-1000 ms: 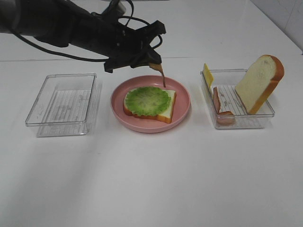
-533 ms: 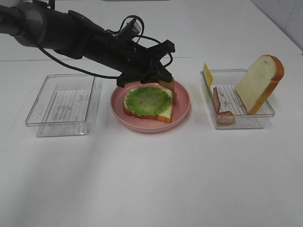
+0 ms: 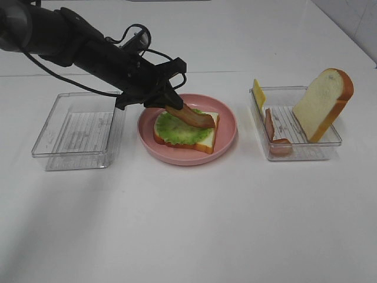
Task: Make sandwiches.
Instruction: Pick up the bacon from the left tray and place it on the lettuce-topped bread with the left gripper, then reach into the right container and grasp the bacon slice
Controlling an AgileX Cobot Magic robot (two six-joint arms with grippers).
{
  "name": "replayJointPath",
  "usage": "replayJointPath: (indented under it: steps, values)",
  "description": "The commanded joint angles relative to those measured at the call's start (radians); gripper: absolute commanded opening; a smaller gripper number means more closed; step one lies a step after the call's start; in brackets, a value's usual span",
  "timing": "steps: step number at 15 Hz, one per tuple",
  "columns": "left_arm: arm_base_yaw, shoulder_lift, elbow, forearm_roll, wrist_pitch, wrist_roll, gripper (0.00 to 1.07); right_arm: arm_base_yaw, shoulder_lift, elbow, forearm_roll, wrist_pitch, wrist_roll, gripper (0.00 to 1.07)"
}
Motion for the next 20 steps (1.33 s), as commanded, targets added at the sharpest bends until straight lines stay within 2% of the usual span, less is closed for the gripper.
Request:
replayJointPath:
  steps: [1,3,4,6,8,13,16,18,20]
  values:
    - [0.002,-0.001,-0.005,0.046,0.012,-0.011,0.13,-0.001,-0.006,-0.001,-0.001,-0.011,0.002,0.83]
    - [0.002,-0.001,-0.005,0.058,0.002,-0.011,0.40,-0.001,-0.006,-0.001,-0.001,-0.011,0.002,0.83]
    - [0.002,-0.001,-0.007,0.059,-0.003,-0.008,0.48,-0.001,-0.006,-0.001,-0.001,-0.011,0.002,0.83]
    - [0.005,-0.027,-0.011,0.091,-0.047,-0.008,0.83,-0.001,-0.006,-0.001,-0.001,-0.011,0.002,0.83]
    - [0.005,-0.030,-0.011,0.101,-0.048,-0.008,0.83,-0.001,-0.006,-0.001,-0.001,-0.011,0.002,0.83]
    - [0.105,-0.171,-0.011,0.264,0.039,-0.035,0.83,-0.001,-0.006,-0.001,-0.001,-0.011,0.002,0.83]
    - [0.222,-0.336,-0.011,0.454,0.198,-0.146,0.83,-0.001,-0.006,-0.001,-0.001,-0.011,0.002,0.83]
    - [0.254,-0.415,-0.011,0.558,0.251,-0.198,0.83,-0.001,-0.006,-0.001,-0.001,-0.011,0.002,0.83]
    - [0.269,-0.518,-0.011,0.729,0.329,-0.271,0.83,-0.001,-0.006,-0.001,-0.001,-0.011,0.002,0.83]
